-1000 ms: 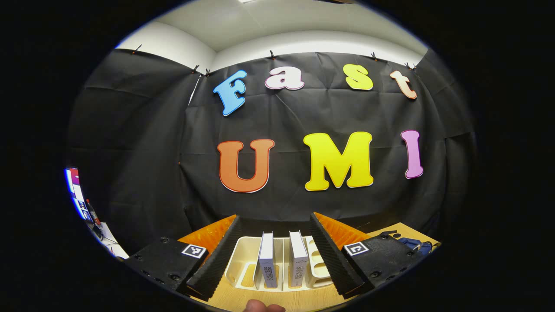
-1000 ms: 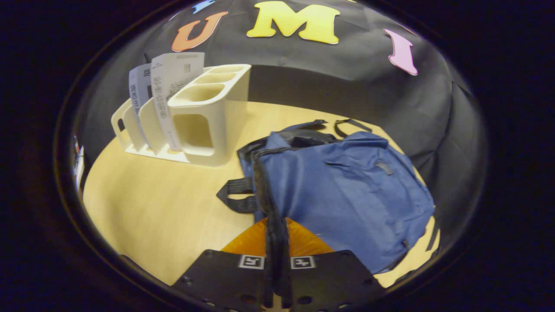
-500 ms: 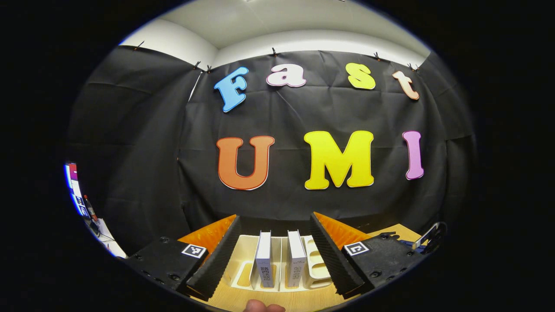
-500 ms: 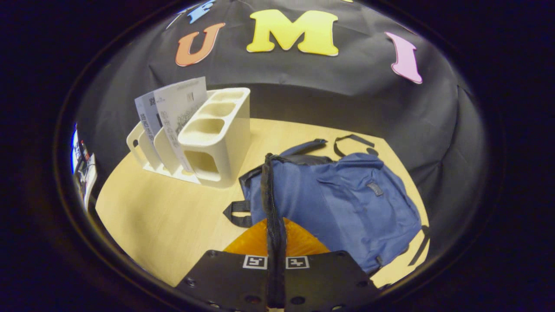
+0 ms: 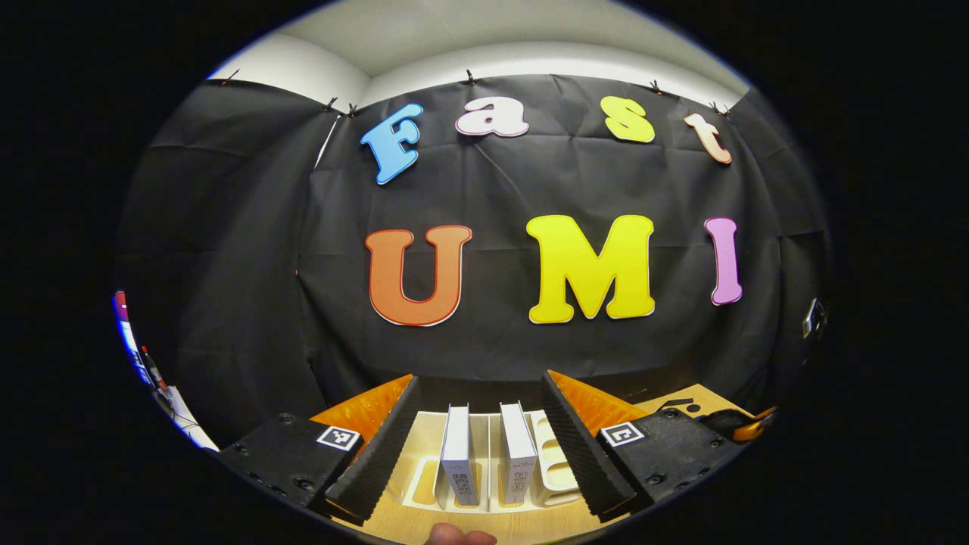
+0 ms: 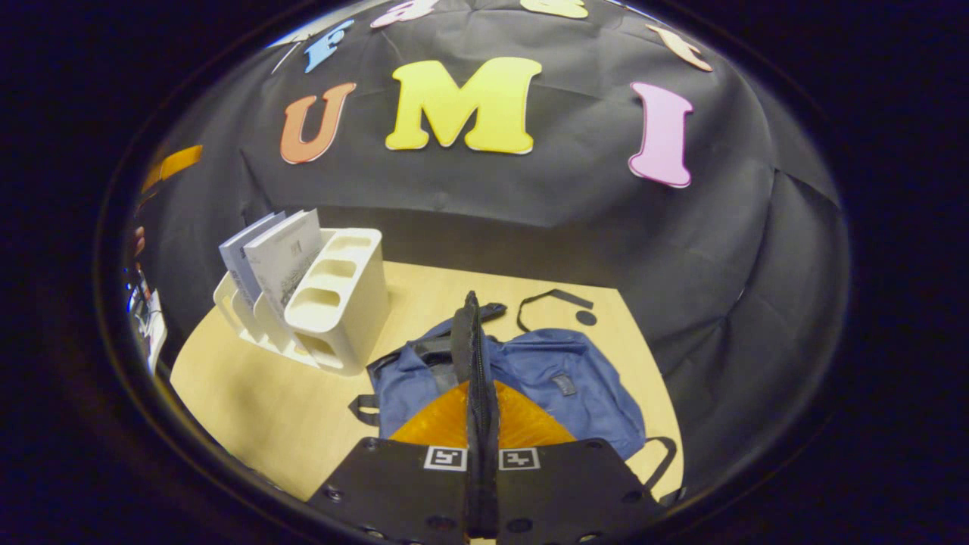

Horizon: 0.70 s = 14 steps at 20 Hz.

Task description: Open the schoolbag, grab two books from the bookshelf and put them into the schoolbag.

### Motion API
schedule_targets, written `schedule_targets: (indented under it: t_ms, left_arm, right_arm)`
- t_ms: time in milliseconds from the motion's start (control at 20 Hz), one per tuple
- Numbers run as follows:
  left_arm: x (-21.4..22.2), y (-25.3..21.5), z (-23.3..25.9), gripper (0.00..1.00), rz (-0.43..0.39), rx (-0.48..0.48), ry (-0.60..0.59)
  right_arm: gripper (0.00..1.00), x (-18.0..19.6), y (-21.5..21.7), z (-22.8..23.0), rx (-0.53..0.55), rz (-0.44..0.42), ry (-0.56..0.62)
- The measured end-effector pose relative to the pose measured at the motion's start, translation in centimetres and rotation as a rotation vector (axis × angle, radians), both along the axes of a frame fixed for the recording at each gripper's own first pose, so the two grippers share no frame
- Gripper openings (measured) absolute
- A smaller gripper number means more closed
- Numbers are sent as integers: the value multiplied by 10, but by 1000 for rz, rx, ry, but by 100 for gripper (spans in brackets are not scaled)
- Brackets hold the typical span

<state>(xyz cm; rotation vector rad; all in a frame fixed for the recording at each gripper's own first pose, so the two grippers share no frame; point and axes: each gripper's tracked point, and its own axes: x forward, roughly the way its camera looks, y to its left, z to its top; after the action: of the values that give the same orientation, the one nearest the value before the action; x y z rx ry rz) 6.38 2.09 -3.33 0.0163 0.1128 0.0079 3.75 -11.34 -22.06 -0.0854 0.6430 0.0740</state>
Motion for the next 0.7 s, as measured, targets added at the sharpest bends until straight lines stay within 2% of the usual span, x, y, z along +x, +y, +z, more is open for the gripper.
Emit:
schedule_targets:
  t_ms: [50,400,700]
  left_arm:
    - [5,-4,-2,99,-9,-11,18]
    - [40,-22,-20,99,-41,-77,148]
    - [72,-37,-27,99,-106,-10,247]
  right_arm:
    - [1,3,-11,5,-2,-7,-4]
    - [0,25,-80,39,12,-41,-18]
    - [0,36,-112,35,58,-71,12]
